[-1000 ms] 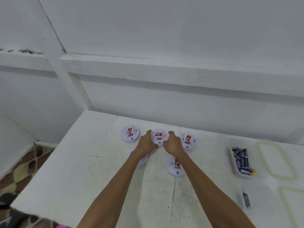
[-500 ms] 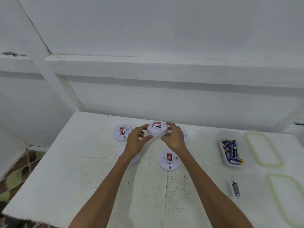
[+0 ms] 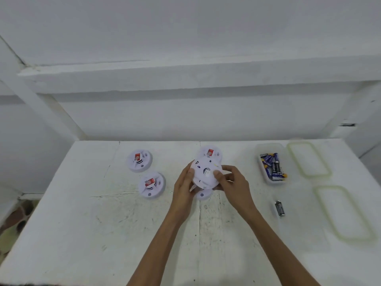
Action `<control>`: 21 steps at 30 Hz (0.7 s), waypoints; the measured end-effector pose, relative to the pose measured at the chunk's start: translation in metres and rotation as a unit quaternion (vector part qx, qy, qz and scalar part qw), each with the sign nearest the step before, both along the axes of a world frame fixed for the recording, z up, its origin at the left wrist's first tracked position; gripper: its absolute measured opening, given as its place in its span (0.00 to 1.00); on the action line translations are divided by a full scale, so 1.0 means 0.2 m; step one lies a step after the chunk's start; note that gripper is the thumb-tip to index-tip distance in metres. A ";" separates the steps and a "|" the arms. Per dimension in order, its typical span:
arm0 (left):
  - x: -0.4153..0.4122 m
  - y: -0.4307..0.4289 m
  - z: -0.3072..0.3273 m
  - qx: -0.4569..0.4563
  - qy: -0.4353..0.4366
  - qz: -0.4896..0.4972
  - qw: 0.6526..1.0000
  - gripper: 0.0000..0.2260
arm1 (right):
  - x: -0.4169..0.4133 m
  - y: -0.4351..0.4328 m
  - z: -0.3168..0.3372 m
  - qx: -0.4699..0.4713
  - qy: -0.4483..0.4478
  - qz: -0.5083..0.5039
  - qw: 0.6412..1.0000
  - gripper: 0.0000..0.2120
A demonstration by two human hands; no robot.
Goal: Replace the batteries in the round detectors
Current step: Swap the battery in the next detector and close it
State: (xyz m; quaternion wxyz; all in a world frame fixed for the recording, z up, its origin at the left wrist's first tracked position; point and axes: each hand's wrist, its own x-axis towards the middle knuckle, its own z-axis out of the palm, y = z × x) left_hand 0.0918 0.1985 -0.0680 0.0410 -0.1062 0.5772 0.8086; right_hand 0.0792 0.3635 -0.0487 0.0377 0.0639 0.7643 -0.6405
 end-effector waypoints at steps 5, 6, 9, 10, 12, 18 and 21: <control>0.09 0.11 -0.06 0.130 -0.076 -0.019 0.988 0.23 | 0.15 0.05 -0.04 0.015 -0.021 -0.016 1.000 0.17; 0.10 0.13 -0.06 0.154 -0.091 -0.013 0.984 0.23 | 0.18 0.05 -0.05 0.022 -0.021 -0.020 0.999 0.17; 0.14 0.17 -0.09 0.193 -0.107 -0.004 0.975 0.26 | 0.25 0.07 -0.07 0.076 -0.005 -0.021 0.997 0.17; 0.15 0.18 -0.09 0.203 -0.108 -0.005 0.973 0.28 | 0.28 0.07 -0.08 0.108 0.003 -0.019 0.994 0.17; 0.18 0.21 -0.10 0.229 -0.115 -0.016 0.967 0.32 | 0.33 0.07 -0.09 0.185 0.023 -0.024 0.982 0.18; 0.24 0.26 -0.18 0.252 -0.140 -0.023 0.957 0.32 | 0.46 0.06 -0.10 0.216 0.073 -0.024 0.973 0.30; 0.25 0.27 -0.19 0.239 -0.125 -0.041 0.962 0.37 | 0.47 0.05 -0.12 0.231 0.085 -0.038 0.969 0.33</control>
